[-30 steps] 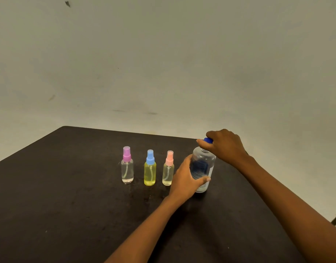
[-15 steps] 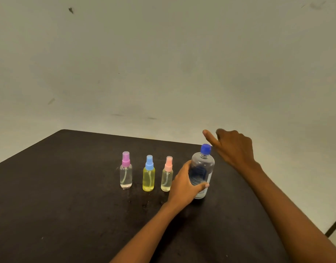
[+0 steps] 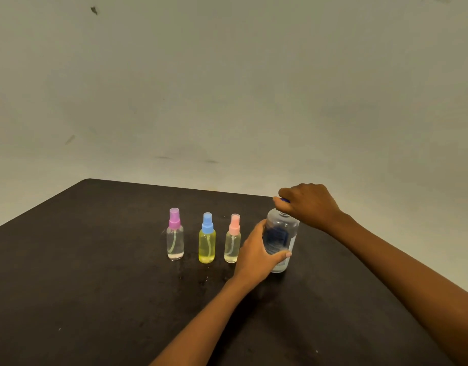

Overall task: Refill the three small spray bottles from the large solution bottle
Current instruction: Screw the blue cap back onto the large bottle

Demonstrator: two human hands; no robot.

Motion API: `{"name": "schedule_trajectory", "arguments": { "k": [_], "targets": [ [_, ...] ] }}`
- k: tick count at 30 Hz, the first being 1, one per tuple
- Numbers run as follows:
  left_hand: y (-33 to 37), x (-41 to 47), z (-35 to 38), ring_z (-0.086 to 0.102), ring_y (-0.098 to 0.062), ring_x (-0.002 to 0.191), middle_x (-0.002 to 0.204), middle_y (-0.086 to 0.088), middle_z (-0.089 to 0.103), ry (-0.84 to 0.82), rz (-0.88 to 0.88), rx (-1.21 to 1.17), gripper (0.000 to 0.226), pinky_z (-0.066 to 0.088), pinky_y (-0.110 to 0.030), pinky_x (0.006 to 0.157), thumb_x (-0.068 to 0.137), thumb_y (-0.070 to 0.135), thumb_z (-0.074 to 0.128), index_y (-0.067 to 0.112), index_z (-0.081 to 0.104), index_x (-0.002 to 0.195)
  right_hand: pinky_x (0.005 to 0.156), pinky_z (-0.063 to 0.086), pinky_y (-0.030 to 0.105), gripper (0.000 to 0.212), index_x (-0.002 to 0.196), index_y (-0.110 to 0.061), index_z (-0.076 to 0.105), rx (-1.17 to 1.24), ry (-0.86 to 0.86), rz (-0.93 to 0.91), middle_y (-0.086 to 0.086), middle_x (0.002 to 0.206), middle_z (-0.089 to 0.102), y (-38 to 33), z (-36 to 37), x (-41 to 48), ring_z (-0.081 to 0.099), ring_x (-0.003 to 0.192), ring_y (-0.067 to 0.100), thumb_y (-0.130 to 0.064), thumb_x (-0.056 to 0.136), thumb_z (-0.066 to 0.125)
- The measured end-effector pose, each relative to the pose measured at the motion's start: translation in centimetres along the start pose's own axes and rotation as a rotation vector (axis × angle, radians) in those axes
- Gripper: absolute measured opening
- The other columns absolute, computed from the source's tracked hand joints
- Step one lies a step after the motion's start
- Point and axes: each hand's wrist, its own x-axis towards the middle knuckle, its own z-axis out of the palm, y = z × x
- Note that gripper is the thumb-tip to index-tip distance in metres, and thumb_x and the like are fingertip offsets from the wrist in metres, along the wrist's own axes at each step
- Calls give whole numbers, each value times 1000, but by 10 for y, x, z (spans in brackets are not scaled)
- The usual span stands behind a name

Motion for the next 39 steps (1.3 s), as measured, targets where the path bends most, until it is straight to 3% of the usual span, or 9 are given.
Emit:
{"name": "schedule_trajectory", "arguments": {
  "k": [5, 14, 20, 25, 34, 39],
  "targets": [
    [0, 1, 2, 42, -15, 130, 141, 1, 46, -2, -13, 21, 82, 37, -29, 107, 73, 31, 78, 20, 31, 140, 47, 19, 21, 45, 47, -16, 28, 127, 7, 215, -1, 45, 29, -10, 5, -1, 23, 43, 11, -30, 88, 41],
    [1, 1, 2, 45, -16, 128, 138, 1, 49, 7, -35, 23, 81, 39, -34, 108, 72, 32, 79, 20, 34, 138, 47, 19, 19, 44, 48, -13, 35, 48, 93, 405, 0, 46, 29, -27, 7, -3, 25, 42, 11, -27, 89, 37],
    [4, -1, 1, 44, -16, 130, 140, 2, 47, 2, -41, 18, 81, 36, -30, 107, 73, 30, 78, 19, 32, 139, 47, 19, 19, 37, 58, -10, 46, 54, 115, 451, 0, 47, 30, -32, 6, -4, 26, 42, 11, -26, 90, 36],
    [5, -1, 0, 45, -16, 128, 138, 0, 49, 0, -38, 14, 80, 38, -31, 108, 72, 30, 79, 18, 34, 138, 47, 16, 20, 43, 46, -12, 32, 66, 158, 471, 0, 44, 26, -36, 7, -5, 23, 41, 12, -21, 88, 39],
    [6, -1, 0, 44, -17, 129, 140, 0, 47, -2, -41, 24, 81, 37, -32, 108, 73, 31, 78, 18, 33, 139, 49, 24, 21, 40, 50, -11, 40, 104, 149, 506, 0, 45, 28, -36, 10, -5, 28, 42, 12, -25, 88, 39],
    [3, 0, 2, 45, -15, 129, 138, 2, 49, -3, -42, -3, 81, 37, -28, 106, 72, 29, 79, 19, 34, 138, 49, 22, 20, 46, 47, -14, 31, 118, 147, 538, -1, 45, 28, -35, 11, -8, 27, 43, 11, -31, 90, 39]
  ]
}}
